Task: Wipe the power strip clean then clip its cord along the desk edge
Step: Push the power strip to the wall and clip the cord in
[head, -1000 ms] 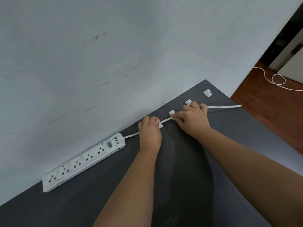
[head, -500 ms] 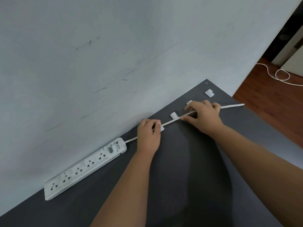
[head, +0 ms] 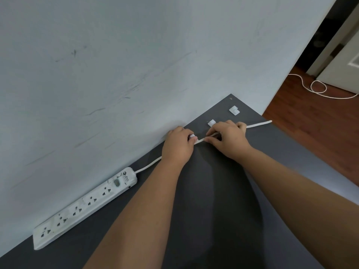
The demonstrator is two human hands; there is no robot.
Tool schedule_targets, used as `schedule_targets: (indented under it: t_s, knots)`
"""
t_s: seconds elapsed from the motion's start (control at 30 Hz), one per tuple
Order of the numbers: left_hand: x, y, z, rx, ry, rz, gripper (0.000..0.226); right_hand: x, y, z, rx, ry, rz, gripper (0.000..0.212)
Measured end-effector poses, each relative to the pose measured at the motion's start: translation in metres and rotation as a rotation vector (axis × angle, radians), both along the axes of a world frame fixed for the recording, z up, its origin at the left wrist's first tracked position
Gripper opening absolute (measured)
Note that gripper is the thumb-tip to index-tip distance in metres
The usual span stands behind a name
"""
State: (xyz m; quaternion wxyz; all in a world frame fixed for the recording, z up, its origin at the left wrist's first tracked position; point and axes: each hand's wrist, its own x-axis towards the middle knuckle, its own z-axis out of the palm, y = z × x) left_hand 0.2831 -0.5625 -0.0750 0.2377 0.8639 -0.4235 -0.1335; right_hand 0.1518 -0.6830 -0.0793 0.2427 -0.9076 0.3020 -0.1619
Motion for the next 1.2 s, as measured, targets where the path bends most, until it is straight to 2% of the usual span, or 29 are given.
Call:
schedule_targets:
  t_s: [0.43, 0.63, 0.77, 0.9, 1.0, 1.2]
  knots:
    - [-0.015, 0.001, -0.012, -0.117, -0.047, 0.103, 0.021, 0.026, -0.003, -0.008, -0.083, 0.084, -0.111, 0.017]
    - [-0.016, 0.003, -0.028, -0.183, -0.182, 0.141, 0.013, 0.002, -0.027, 0.005, -0.140, 0.064, -0.044, 0.030]
    - [-0.019, 0.001, -0.022, -0.150, -0.098, 0.174, 0.016, -0.032, -0.061, 0.010, -0.034, 0.075, -0.098, 0.020]
    - [-0.021, -0.022, -0.007, -0.103, -0.089, 0.064, 0.033, -0.035, -0.070, 0.001, 0.024, 0.067, -0.112, 0.014]
    - [-0.018, -0.053, 0.005, -0.067, 0.043, 0.039, 0.029, -0.031, -0.071, -0.001, 0.023, 0.052, -0.150, 0.013]
    - [-0.016, -0.080, 0.008, 0.022, 0.148, 0.035, 0.017, -0.031, -0.076, -0.002, 0.002, 0.128, -0.151, 0.021]
